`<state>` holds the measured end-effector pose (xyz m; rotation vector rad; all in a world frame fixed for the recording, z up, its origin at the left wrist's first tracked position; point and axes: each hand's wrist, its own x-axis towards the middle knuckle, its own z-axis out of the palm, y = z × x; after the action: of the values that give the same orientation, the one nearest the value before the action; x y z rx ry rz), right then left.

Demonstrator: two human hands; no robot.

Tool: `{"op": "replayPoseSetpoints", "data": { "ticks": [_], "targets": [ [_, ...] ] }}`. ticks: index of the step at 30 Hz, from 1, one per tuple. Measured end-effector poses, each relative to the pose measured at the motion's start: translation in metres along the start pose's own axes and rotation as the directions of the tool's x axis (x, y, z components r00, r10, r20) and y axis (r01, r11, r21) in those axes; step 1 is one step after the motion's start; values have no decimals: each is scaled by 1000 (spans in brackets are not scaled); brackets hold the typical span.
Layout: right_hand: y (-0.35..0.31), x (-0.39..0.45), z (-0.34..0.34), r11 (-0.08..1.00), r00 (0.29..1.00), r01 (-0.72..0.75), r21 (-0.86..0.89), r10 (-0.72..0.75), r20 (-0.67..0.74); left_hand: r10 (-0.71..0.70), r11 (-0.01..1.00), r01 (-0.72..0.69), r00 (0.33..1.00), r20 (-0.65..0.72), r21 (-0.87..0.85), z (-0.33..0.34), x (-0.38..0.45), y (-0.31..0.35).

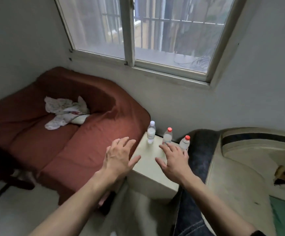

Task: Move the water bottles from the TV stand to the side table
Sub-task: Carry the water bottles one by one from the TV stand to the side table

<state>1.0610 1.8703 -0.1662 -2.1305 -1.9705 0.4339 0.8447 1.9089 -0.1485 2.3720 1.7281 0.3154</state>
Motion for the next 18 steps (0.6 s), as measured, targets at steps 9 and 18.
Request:
{"op": "replayPoseSetpoints", "data": {
  "ticks": [9,18],
  "targets": [
    [-128,-7,27,966,966,256,-39,-255,39,-287,957,281,953,-98,-74,-49,-105,-98],
    [-305,-76,82,883,875,468,-22,-460,151,-452,892,436,869,-202,-119,-106,-255,-233]
  ]
}}
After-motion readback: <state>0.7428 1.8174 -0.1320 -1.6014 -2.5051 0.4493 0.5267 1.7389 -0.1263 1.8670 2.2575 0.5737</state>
